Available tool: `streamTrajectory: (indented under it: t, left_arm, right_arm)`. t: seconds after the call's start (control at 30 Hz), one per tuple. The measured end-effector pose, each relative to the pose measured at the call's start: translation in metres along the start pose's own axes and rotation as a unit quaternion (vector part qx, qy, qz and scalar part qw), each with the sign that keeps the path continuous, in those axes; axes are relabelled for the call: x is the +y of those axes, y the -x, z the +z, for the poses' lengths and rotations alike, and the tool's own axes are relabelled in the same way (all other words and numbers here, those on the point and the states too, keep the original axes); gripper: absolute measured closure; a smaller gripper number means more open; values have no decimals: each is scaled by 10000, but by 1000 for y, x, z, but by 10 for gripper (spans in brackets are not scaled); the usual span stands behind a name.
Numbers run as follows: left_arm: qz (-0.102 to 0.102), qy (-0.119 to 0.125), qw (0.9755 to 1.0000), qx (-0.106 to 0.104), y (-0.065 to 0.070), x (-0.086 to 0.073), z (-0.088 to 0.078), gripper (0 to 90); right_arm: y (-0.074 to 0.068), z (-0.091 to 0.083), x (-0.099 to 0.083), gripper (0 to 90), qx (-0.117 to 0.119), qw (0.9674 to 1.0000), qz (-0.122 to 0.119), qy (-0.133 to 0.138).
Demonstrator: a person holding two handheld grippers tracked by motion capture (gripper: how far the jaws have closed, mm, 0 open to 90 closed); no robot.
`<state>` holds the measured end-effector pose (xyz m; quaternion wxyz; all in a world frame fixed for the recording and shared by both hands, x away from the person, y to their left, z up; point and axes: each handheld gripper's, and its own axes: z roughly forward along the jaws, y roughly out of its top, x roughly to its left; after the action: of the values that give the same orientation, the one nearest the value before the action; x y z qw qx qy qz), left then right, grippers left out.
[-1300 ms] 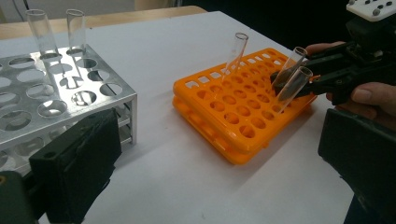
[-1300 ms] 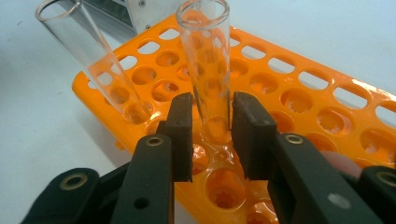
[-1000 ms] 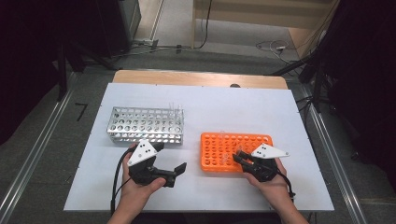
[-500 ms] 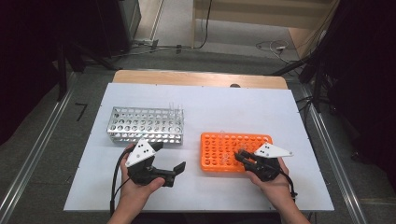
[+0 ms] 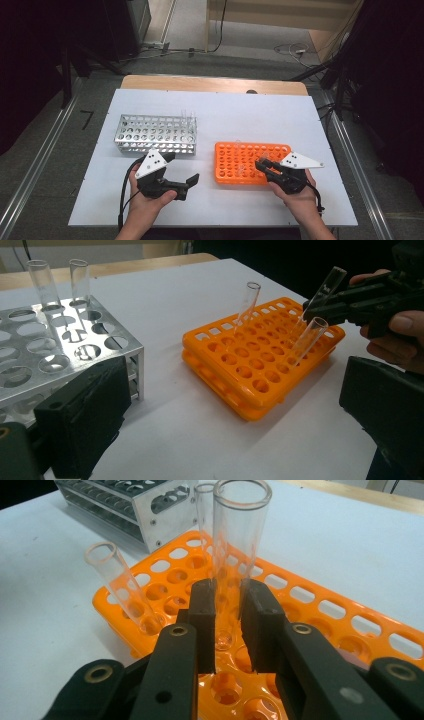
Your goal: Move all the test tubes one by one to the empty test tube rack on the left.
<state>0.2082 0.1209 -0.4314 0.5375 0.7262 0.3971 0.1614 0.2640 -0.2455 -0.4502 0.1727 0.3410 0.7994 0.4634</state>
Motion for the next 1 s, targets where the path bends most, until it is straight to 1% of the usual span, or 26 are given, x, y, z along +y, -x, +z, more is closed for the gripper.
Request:
streamTrajectory:
  t: [0.2, 0.33, 0.5, 0.6, 0.8, 1.0]
  left_arm:
    - [-1, 9, 10000, -21, 1, 0, 0, 0]
    - [22, 10, 10000, -36, 1, 1, 0, 1]
    - [29, 11, 10000, -49, 2, 1, -1, 2]
    - [37, 16, 10000, -51, 3, 1, 0, 2]
    - [82, 20, 9999, -77, 6, 3, -1, 3]
    - [93, 39, 9999, -99, 8, 4, -2, 3]
  right_arm:
    - [0, -8, 3, 743, -118, 9999, -1, 15]
    - [1, -13, 4, 743, -125, 9999, 7, 53]
    - [0, -18, 7, 743, -104, 9999, 2, 106]
    - [-1, -21, 9, 743, -121, 9998, -40, 136]
    - [-2, -27, 13, 743, -92, 9997, -32, 206]
    - [-8, -32, 19, 743, -31, 9995, -85, 303]
